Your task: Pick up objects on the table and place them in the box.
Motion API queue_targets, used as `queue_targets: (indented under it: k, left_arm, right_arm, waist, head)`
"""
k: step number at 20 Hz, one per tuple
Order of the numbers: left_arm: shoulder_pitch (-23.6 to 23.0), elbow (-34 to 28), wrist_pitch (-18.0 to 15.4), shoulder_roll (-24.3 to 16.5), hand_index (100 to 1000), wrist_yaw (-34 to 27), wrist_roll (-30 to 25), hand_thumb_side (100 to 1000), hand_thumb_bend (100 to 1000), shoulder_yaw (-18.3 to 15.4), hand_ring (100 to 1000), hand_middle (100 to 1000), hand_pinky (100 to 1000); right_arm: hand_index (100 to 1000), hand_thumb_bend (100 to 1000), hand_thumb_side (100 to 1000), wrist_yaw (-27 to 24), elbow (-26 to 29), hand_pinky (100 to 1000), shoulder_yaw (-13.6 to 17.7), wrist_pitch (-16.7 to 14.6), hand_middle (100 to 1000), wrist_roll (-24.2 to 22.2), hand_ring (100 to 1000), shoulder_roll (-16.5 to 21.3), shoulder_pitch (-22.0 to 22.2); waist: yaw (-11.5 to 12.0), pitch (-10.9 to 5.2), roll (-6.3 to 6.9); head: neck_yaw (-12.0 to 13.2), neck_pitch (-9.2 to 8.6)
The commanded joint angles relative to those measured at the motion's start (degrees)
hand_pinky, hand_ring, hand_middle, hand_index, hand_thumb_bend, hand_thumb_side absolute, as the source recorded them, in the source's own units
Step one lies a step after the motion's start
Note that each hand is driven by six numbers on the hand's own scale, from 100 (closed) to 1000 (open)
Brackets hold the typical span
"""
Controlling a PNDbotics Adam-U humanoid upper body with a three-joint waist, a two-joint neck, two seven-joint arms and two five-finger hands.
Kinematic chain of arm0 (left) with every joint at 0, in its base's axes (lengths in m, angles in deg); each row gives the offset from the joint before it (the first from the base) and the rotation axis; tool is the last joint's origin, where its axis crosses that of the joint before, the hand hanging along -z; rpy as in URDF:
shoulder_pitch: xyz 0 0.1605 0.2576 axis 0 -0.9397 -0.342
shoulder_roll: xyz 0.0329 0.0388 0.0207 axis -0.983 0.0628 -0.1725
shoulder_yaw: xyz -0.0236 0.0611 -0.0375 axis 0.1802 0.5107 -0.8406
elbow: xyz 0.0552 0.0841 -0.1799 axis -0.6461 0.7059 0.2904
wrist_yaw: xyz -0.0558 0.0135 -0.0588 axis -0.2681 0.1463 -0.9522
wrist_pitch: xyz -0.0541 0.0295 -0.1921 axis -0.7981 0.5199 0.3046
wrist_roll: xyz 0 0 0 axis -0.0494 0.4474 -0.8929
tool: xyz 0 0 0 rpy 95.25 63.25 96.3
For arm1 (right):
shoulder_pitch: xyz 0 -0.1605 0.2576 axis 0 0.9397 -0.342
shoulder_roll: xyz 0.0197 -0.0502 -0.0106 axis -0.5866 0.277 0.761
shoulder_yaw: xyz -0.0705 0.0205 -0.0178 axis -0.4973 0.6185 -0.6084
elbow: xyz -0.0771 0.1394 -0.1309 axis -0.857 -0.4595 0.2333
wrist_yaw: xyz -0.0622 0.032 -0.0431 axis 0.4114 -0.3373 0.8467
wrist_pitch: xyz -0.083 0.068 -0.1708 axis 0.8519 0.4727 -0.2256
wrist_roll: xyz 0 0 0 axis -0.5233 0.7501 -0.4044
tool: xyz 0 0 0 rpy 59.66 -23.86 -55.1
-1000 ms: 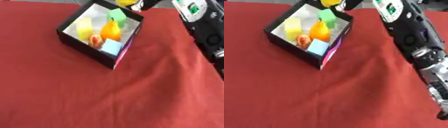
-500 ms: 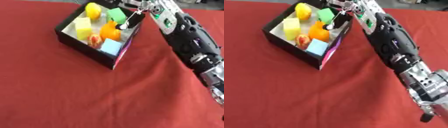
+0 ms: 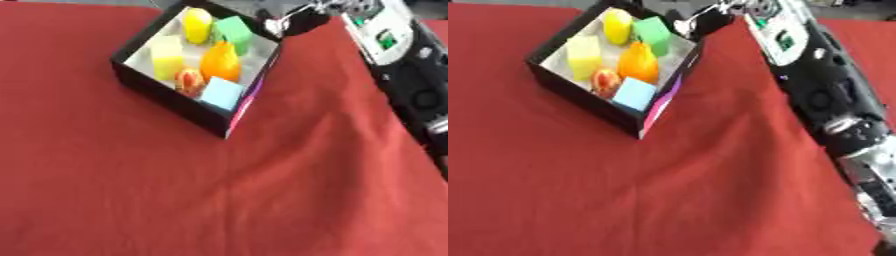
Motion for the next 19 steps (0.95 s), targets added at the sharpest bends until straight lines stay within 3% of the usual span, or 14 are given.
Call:
queue_targets:
  k: [1,2,3,9,14,19]
  left_arm:
    - [-0.05,-0.62,-0.04,-1.13,732,0.38,0.45,481,297,-0.87,690,638,748]
    - [-0.07,-0.59,-0.03,-1.03,732,0.41,0.43,481,297,-0.83,690,639,748]
    - [0.0,-0.57,-0.02,-0.95,732,0.43,0.36,481,297,-0.75,690,639,748]
    - [0.29,-0.36,0.02,-0.71,735,0.58,0.1,482,300,-0.81,690,640,747]
    - [0.9,0.05,-0.31,-0.3,746,-0.47,0.34,488,304,-1.01,680,631,744]
    - [1.88,1.55,-0.49,0.37,787,-1.51,0.22,513,324,-0.75,685,643,741]
  right_arm:
    - [907,100,281,-13.07,11.42,872,3.36,5.84,663,4.74,722,6.17,3.74]
    - [904,100,341,-16.9,14.09,877,4.42,7.1,666,6.26,725,7.09,6.04]
    - [904,100,484,-19.89,16.24,893,5.34,8.5,675,7.64,736,7.92,8.18]
    - [903,100,569,-34.68,26.39,958,10.96,9.72,689,14.74,773,10.3,22.14]
    - [838,100,561,-38.37,30.7,948,15.19,7.81,629,20.03,750,9.03,31.1]
    - [867,100,583,-38.54,31.21,956,16.45,7.04,697,22.26,784,6.43,35.25]
  waist:
    - [-0.49,-1.98,0.5]
    - [-0.86,-2.14,0.64]
    - [-1.12,-2.26,0.78]
    - [-2.08,-2.33,1.78]
    - [-2.89,-1.47,2.77]
    - [-3.02,-1.08,3.71]
  head:
    - [1.36,0.24]
    - [1.72,0.29]
    - [1.98,0.44]
    - [3.24,0.22]
    - [3.88,-0.58]
    - [3.89,-1.23]
